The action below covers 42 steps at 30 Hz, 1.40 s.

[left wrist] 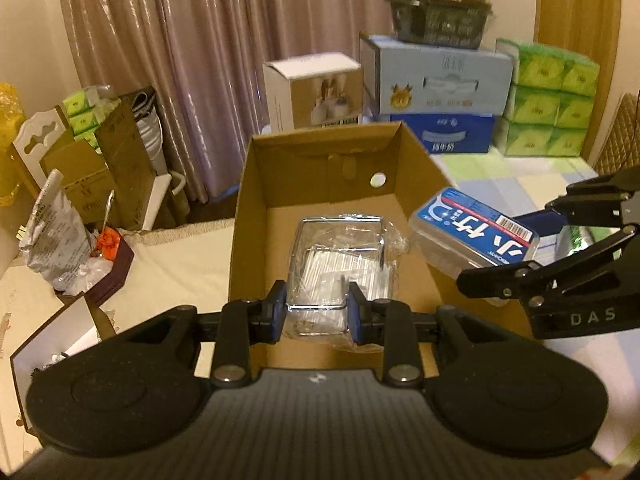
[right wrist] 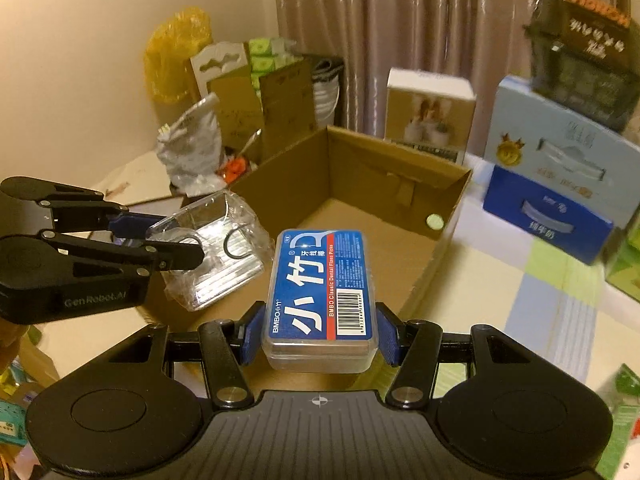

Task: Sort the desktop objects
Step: 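Carry both held items to the cardboard box and open both tools, then return both tools from the cardboard box to the table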

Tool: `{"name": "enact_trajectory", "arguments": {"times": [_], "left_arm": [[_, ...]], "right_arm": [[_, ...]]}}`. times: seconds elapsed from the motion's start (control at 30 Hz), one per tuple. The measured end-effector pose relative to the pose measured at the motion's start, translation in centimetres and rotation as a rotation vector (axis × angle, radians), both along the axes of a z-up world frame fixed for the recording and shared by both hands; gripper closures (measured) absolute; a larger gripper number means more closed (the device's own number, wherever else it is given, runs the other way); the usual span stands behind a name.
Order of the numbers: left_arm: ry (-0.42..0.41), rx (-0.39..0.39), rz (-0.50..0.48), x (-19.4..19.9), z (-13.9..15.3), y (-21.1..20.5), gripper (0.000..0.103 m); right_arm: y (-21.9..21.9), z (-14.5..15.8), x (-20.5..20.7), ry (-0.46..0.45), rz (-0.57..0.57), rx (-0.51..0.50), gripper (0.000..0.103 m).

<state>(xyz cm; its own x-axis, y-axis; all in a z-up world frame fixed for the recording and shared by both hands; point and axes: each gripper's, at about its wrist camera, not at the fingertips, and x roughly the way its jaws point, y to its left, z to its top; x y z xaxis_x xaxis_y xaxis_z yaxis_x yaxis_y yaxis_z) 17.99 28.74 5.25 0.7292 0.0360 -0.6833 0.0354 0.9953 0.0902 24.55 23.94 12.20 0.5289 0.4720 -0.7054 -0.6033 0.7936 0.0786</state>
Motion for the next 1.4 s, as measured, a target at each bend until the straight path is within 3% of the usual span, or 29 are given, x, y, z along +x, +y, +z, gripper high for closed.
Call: {"name": "enact_trajectory", "arguments": {"times": [0.2,0.3,0.73,0.77,0.83,1.4], "left_arm": [[0.013,0.005,-0.002,1.4,-2.1,0.6,0.076],[-0.003,0.029,0.01,1.7,-2.5,0.7,0.071],[-0.069,0.028,0.018,-0.4,-0.5,1.5,0.065],[-0.068,0.024,0.02,-0.6,-0.5,1.6,0.065],[-0.067,0.022,0.025,-0.9,-0.4,1.6,0.064],[-0.108,-0.009,0.026,-5.7,1.8,-2.8,0.047]], "right_arm": [[1.1,-2.0,0.6,-0.019,0.023,-0.053,0.05],[1.3,-2.5,0.8,-0.022,0.026,-0.062,0.05],[2.1,-3.2,1.3,0.019,0.037,-0.011,0.047],[2.0,-3.0,1.3,0.017,0.03,-0.003,0.036],[1.5,-2.7,1.1,-0.003,0.013,0.013,0.027],[-7.5,3.4,-5.8,-0.098,-0.087,0.099,0.021]]}}
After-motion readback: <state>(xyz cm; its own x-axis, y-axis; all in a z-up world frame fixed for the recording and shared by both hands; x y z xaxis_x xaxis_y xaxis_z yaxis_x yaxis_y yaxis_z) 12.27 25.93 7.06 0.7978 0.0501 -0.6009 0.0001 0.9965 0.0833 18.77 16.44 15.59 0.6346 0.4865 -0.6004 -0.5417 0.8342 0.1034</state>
